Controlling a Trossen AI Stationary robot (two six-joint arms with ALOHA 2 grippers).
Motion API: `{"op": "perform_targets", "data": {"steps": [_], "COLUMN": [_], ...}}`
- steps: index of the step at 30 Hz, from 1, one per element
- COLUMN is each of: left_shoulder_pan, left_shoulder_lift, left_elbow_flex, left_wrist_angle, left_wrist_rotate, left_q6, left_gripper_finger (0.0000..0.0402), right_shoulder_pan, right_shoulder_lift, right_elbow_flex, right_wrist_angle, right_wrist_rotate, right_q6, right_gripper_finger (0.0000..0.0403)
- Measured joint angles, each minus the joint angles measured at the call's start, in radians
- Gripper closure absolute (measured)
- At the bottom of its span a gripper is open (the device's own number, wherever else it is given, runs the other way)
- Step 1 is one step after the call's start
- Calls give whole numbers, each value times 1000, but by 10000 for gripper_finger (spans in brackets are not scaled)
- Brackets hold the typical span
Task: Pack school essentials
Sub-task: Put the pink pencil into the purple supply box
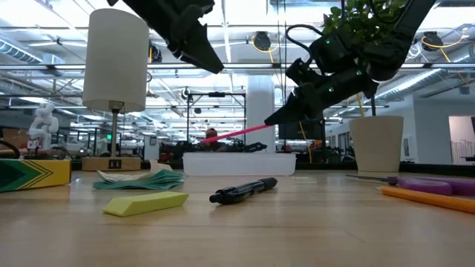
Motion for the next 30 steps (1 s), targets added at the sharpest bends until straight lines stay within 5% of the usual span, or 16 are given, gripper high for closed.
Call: {"op": "perform_targets", "data": {"steps": [30], "left_shoulder_pan": [0], "left_shoulder_lift": [0], "left_elbow_flex": [0], "left_wrist_angle": [36], "left_wrist_rotate": [19], "left_q6": [26], "left_gripper_finger": [186], "right_shoulder_pan": [-11], "right_shoulder_lift": [62], "right_elbow_flex": [7], "right_wrist_angle": [-5], "right_wrist_rotate": [-1], "right_q6": [-2], "right_gripper_finger": [385]}}
